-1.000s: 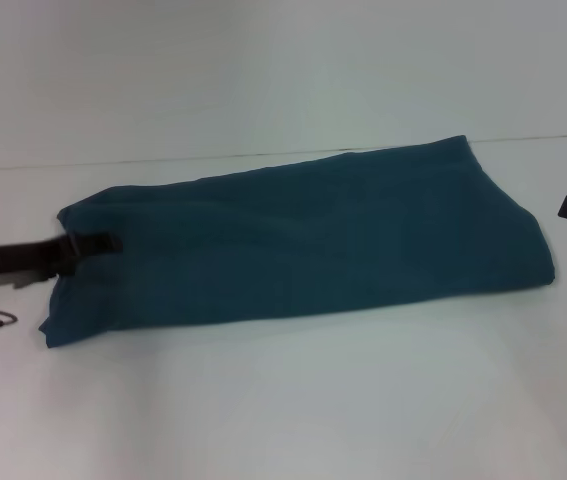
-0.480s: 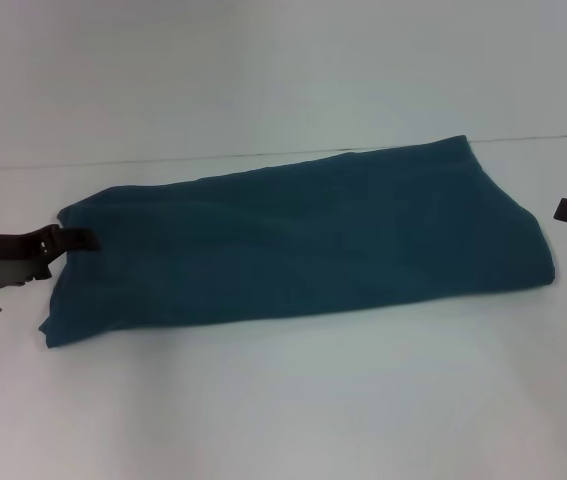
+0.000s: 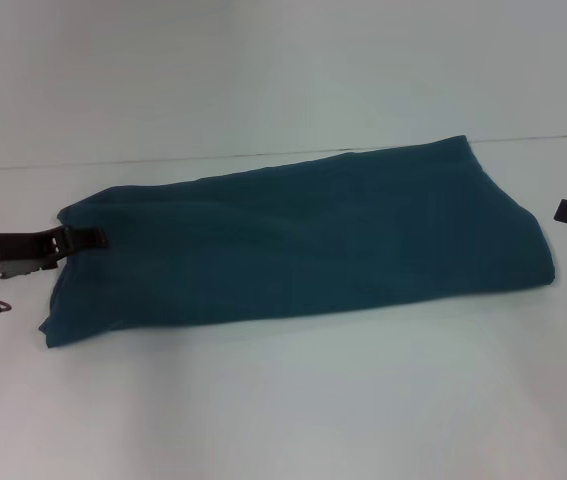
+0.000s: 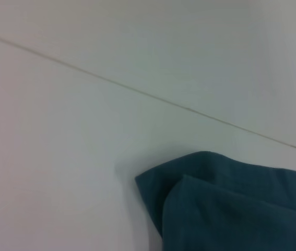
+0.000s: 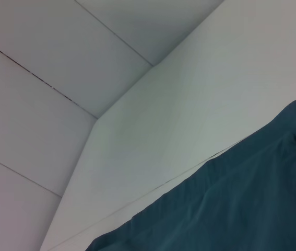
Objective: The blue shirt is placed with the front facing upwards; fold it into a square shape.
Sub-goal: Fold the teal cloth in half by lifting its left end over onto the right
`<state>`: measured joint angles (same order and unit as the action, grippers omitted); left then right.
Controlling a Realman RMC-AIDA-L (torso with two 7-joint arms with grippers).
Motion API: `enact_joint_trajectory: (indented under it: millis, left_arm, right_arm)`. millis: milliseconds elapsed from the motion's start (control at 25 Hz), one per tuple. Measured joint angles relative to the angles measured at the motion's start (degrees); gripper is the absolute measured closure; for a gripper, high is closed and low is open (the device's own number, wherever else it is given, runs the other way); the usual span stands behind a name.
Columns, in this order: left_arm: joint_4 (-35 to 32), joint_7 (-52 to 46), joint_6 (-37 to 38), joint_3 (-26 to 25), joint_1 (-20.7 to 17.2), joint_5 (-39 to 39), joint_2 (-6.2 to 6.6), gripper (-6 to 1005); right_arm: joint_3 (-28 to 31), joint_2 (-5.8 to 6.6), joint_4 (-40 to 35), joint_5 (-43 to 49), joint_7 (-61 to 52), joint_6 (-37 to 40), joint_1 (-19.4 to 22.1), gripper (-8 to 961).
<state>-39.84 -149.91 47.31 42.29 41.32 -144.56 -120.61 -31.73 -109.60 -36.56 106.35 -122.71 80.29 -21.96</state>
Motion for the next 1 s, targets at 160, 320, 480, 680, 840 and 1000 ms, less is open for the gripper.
enact_joint_trajectory:
  millis: [160,320,480,680,840,1000]
  left_arm:
    - [0.9,0.1,-1.5,1.2,0.1,-0.2,-0.18,125]
    - [1.9,0.1,-2.0,1.3,0.5,-0.5,0.11,125]
    - [2.3,0.1,-2.8,1.3,0.5,-0.7,0.13,125]
    - [2.9,0.1,-3.7,1.3,0.5,-0.9,0.25,124]
    - [2.9,0.1,-4.0,1.3,0.2,-1.0,0.23,124]
    - [3.1,0.2,-4.0,1.3,0.0,-1.0,0.11,125]
  right_arm:
    - [0.0,0.0,0.0,0.0,0.0,0.0,0.1,158]
    - [0.0,0.03,0.0,0.0,0.0,-0.1,0.1,158]
    - [0.0,0.07,0.1,0.0,0.0,-0.1,0.1,158]
    - [0.0,0.09,0.1,0.0,0.0,-0.2,0.1,158]
    - [0.0,0.09,0.1,0.0,0.0,-0.2,0.1,158]
    - [0.0,0.09,0.1,0.0,0.0,-0.2,0.2,158]
